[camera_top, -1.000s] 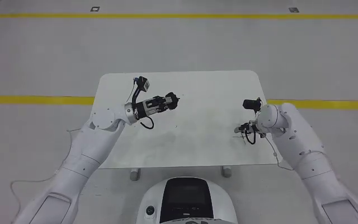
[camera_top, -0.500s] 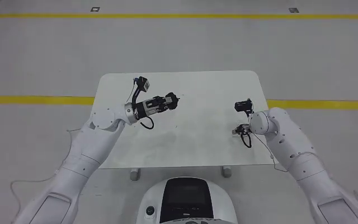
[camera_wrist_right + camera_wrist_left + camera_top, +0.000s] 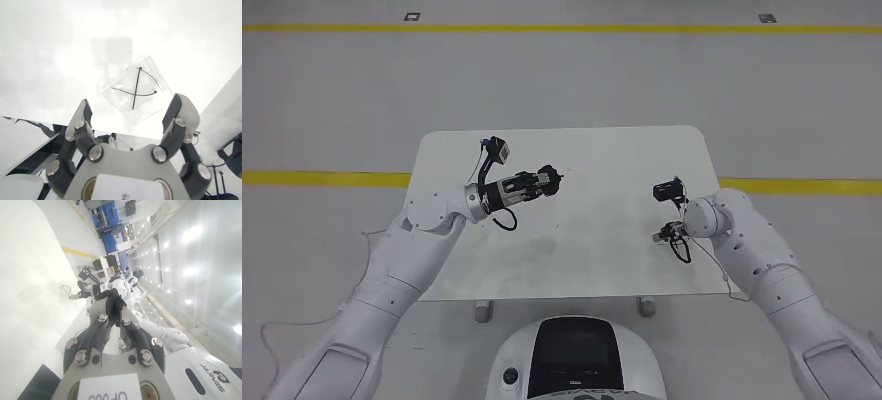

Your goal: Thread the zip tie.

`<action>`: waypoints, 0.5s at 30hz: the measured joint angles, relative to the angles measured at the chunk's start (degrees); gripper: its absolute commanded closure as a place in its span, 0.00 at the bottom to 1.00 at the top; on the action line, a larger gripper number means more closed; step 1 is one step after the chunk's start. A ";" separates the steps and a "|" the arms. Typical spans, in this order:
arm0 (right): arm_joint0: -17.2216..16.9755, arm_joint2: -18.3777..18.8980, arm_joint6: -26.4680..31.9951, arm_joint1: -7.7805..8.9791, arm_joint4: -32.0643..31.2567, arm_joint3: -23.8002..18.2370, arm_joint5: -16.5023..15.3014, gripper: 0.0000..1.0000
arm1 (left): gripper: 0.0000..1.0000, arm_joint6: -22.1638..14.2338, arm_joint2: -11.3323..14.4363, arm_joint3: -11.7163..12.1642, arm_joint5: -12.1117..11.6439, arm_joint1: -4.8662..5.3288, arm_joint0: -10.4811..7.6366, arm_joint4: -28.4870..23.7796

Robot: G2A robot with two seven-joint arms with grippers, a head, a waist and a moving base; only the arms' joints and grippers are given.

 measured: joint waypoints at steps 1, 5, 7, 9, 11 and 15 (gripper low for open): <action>-0.48 0.55 -0.73 0.13 0.32 -0.13 -0.62 0.00 | 1.00 0.00 0.00 0.00 0.00 0.00 0.00 0.00; -1.97 2.30 -0.92 0.66 0.43 -1.77 -1.96 0.00 | 1.00 0.00 0.00 0.00 0.00 0.00 0.00 0.00; -2.73 2.97 -1.03 0.91 -0.12 -2.63 -2.60 0.00 | 1.00 0.00 0.00 0.00 0.00 0.00 0.00 0.00; -3.29 3.53 -1.12 1.06 -0.14 -3.06 -2.83 0.00 | 1.00 0.00 0.00 0.00 0.00 0.00 0.00 0.00; -3.86 4.19 -1.11 1.19 0.46 -3.52 -3.20 0.00 | 1.00 0.00 0.00 0.00 0.00 0.00 0.00 0.00; -4.18 4.69 -0.97 1.29 0.66 -3.99 -3.44 0.00 | 1.00 0.00 0.00 0.00 0.00 0.00 0.00 0.00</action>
